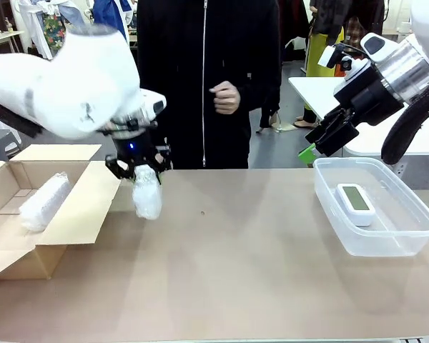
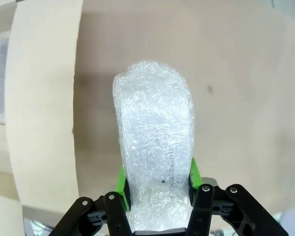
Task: Separate and place wrapped and unwrapped clocks.
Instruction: Pick up the Digital clock indicated by the person, then if the picked Digital clock is wrapped, place it in the Package Box ; if not, place it in the Organizing box.
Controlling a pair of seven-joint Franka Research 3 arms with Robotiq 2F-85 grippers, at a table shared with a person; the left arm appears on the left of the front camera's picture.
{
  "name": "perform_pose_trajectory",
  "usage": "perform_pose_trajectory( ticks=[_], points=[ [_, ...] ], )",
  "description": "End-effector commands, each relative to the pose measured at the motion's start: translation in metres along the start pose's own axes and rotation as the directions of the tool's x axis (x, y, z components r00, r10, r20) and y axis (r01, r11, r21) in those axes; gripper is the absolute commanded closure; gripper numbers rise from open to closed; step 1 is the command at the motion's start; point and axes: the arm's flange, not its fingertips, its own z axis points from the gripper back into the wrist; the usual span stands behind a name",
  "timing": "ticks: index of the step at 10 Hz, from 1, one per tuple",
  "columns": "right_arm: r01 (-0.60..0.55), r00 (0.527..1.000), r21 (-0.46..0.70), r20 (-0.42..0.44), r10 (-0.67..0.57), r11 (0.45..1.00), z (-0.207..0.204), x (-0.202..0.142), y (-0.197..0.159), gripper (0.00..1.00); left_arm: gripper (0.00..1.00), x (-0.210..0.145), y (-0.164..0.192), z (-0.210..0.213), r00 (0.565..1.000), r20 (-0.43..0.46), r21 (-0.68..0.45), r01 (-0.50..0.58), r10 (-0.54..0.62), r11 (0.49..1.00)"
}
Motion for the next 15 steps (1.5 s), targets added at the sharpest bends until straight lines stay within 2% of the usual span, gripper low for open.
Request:
perform_pose_trajectory(
  ticks=[1,2,3,4,5,6,7,15],
  points=[
    [-0.016,1.0,0.008,-0.007,0.016,1.0,0.002,-0.001,-0.002,0.0,1.0,-0.01,0.004,0.054,0.999,-0.009,-0.062,0.041,-0.042,0.997],
    [-0.016,1.0,0.008,-0.007,0.016,1.0,0.002,-0.001,-0.002,0.0,1.0,-0.019,0.001,0.085,0.997,0.007,-0.109,0.075,-0.075,0.991],
    [-0.016,1.0,0.008,-0.007,0.016,1.0,0.002,-0.001,-0.002,0.0,1.0,-0.031,-0.003,0.114,0.993,0.051,-0.098,0.112,-0.107,0.989],
    [-0.016,1.0,0.008,-0.007,0.016,1.0,0.002,-0.001,-0.002,0.0,1.0,-0.037,-0.006,0.128,0.988,0.057,-0.078,0.148,-0.144,0.986],
    [-0.016,1.0,0.008,-0.007,0.016,1.0,0.002,-0.001,-0.002,0.0,1.0,-0.036,-0.007,0.13,0.988,0.034,-0.077,0.155,-0.153,0.985],
    [-0.016,1.0,0.008,-0.007,0.016,1.0,0.002,-0.001,-0.002,0.0,1.0,-0.026,-0.005,0.112,0.988,-0.035,-0.026,0.148,-0.149,0.989],
    [-0.016,1.0,0.008,-0.007,0.016,1.0,0.002,-0.001,-0.002,0.0,1.0,-0.044,-0.01,0.137,0.99,0.061,-0.079,0.129,-0.124,0.989],
    [-0.016,1.0,0.008,-0.007,0.016,1.0,0.002,-0.001,-0.002,0.0,1.0,-0.044,-0.01,0.137,0.99,0.061,-0.079,0.129,-0.124,0.989]
  ],
)
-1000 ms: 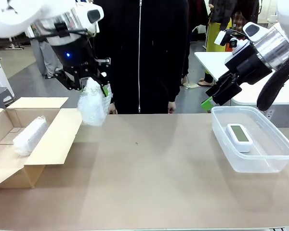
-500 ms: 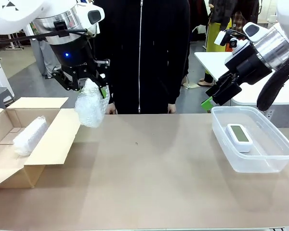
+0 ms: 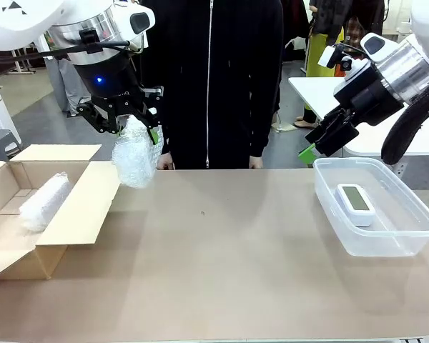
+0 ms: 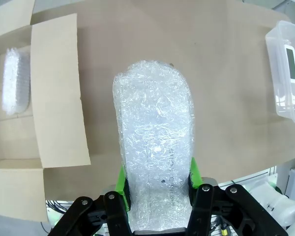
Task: Separate and place wrapped and unwrapped clocks.
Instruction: If the picked Digital clock is wrapped, place it in the Package Box ; if not, place it in the Organizing box.
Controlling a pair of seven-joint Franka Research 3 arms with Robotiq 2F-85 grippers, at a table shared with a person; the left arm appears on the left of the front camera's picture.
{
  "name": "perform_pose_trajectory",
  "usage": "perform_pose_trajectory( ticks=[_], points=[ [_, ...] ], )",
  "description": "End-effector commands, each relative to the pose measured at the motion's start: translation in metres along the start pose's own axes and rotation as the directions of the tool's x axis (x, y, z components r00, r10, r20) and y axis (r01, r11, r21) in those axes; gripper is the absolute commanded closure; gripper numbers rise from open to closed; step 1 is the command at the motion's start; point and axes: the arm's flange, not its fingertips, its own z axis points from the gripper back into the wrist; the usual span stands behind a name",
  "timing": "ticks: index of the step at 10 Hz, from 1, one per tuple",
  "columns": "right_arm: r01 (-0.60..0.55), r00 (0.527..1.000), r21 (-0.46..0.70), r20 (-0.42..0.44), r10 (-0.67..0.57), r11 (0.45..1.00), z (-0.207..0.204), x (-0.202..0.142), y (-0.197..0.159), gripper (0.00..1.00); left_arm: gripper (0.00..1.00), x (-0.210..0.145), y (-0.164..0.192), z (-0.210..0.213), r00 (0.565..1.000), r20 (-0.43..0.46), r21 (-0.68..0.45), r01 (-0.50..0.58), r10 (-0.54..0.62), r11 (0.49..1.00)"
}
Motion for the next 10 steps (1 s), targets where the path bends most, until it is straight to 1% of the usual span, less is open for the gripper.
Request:
perform_pose_trajectory(
  ticks=[1,6,7,8,9,10],
  points=[
    [-0.016,1.0,0.008,-0.007,0.016,1.0,0.002,-0.001,-0.002,0.0,1.0,0.0,0.0,0.003,1.0,0.007,-0.021,-0.006,0.006,1.0],
    [-0.016,1.0,0.008,-0.007,0.016,1.0,0.002,-0.001,-0.002,0.0,1.0,0.0,0.0,0.003,1.0,0.007,-0.021,-0.006,0.006,1.0],
    [-0.016,1.0,0.008,-0.007,0.016,1.0,0.002,-0.001,-0.002,0.0,0.47,0.0,0.0,0.0,1.0,-0.003,-0.003,-0.002,0.002,1.0],
    [-0.016,1.0,0.008,-0.007,0.016,1.0,0.002,-0.001,-0.002,0.0,0.47,0.019,0.032,0.012,0.996,0.02,0.018,-0.089,0.089,0.996],
    [-0.016,1.0,0.008,-0.007,0.016,1.0,0.002,-0.001,-0.002,0.0,0.47,0.039,0.073,0.027,0.981,0.044,0.032,-0.19,0.189,0.981],
    [-0.016,1.0,0.008,-0.007,0.016,1.0,0.002,-0.001,-0.002,0.0,0.47,0.054,0.12,0.035,0.955,0.068,0.067,-0.293,0.288,0.954]
  ],
)
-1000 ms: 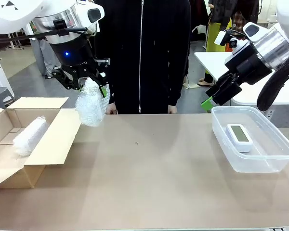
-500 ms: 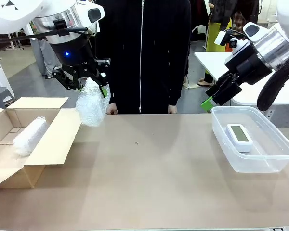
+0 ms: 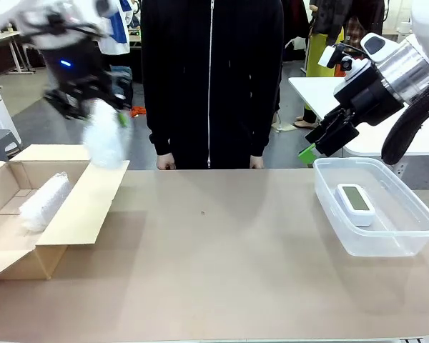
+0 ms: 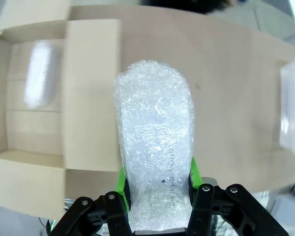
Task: Separate and place wrapped and unwrapped clocks.
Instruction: If the picked Digital clock is wrapped, place it in the Package Box ; if not, place it in the Organizing box.
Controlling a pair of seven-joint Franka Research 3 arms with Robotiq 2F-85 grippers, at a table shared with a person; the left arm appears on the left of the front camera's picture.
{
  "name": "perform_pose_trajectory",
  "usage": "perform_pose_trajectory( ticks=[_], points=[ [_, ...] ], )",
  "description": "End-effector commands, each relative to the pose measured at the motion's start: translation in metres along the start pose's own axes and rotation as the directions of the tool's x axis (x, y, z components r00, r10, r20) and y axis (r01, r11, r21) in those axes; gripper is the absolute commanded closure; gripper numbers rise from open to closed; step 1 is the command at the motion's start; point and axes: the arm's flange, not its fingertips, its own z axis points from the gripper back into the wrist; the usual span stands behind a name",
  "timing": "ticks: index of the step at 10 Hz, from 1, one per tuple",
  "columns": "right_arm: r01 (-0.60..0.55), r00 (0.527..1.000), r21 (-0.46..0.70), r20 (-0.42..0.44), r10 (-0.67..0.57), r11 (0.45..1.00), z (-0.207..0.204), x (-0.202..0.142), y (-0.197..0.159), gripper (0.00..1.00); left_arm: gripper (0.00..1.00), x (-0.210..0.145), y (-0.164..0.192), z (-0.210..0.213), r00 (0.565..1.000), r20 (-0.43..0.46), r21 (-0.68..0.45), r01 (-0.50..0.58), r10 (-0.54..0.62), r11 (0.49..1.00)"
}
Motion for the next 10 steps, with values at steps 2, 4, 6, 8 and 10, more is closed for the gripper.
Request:
perform_pose_trajectory(
  ticks=[2,4,6,8,10],
  points=[
    [-0.016,1.0,0.008,-0.008,0.016,1.0,0.002,-0.001,-0.002,0.0,0.47,0.054,0.113,-0.005,0.968,-0.017,0.093,-0.248,0.25,0.964],
    [-0.016,1.0,0.008,-0.008,0.016,1.0,0.002,-0.001,-0.002,0.0,0.47,0.087,0.188,-0.056,0.984,-0.061,0.124,-0.16,0.168,0.979],
    [-0.016,1.0,0.008,-0.008,0.016,1.0,0.002,-0.001,-0.002,0.0,0.47,0.098,0.222,-0.103,0.973,-0.087,0.21,-0.191,0.213,0.959],
    [-0.016,1.0,0.008,-0.008,0.016,1.0,0.002,-0.001,-0.002,0.0,0.47,0.106,0.225,-0.115,0.949,-0.07,0.136,-0.295,0.307,0.946],
    [-0.016,1.0,0.008,-0.008,0.016,1.0,0.002,-0.001,-0.002,0.0,0.47,0.096,0.237,-0.118,0.964,-0.112,0.195,-0.217,0.241,0.957]
  ],
)
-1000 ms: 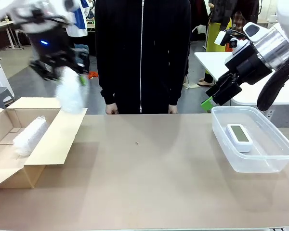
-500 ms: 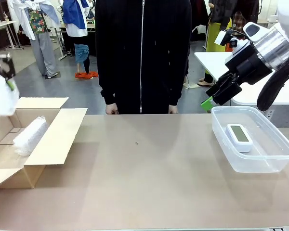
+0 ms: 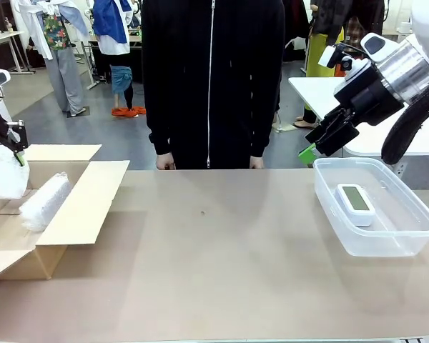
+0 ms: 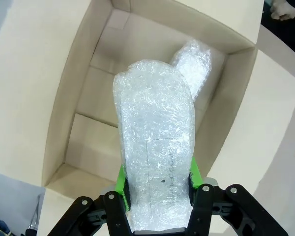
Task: Separate and place wrapped and unwrapped clocks.
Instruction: If the picked Digital clock is wrapped, place it in the Package Box ; if not, place it in the Organizing box.
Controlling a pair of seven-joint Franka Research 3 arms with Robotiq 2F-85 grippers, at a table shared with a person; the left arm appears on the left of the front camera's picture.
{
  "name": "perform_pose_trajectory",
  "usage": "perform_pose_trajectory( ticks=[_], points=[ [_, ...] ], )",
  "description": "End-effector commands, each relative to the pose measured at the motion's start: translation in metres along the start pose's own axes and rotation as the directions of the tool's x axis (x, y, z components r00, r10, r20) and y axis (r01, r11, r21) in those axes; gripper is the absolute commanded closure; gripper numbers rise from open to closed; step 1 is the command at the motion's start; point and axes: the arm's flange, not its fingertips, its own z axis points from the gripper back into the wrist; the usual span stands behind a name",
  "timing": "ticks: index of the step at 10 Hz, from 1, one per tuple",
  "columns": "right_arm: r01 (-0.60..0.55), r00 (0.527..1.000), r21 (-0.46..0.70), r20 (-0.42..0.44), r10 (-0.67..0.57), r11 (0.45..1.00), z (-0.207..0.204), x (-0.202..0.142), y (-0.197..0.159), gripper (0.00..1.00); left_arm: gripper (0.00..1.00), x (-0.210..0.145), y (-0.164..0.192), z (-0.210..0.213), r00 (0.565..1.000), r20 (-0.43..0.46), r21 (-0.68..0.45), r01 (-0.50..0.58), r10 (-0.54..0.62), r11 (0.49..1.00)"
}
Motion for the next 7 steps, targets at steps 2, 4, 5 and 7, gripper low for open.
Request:
perform_pose_trajectory(
  ticks=[2,4,5,7],
  points=[
    [-0.016,1.0,0.008,-0.008,0.016,1.0,0.002,-0.001,-0.002,0.0,0.47,-0.005,0.004,0.011,1.0,0.006,0.014,0.019,-0.019,1.0],
    [-0.016,1.0,0.008,-0.008,0.016,1.0,0.002,-0.001,-0.002,0.0,0.46,0.018,-0.001,-0.009,0.997,-0.036,-0.002,0.074,-0.074,0.997],
    [-0.016,1.0,0.008,-0.008,0.016,1.0,0.002,-0.001,-0.002,0.0,0.46,0.027,-0.001,-0.021,0.993,-0.04,0.031,0.114,-0.113,0.993],
    [-0.016,1.0,0.008,-0.008,0.016,1.0,0.002,-0.001,-0.002,0.0,0.46,0.037,0.0,-0.042,0.988,-0.017,0.148,0.157,-0.156,0.977]
  ],
)
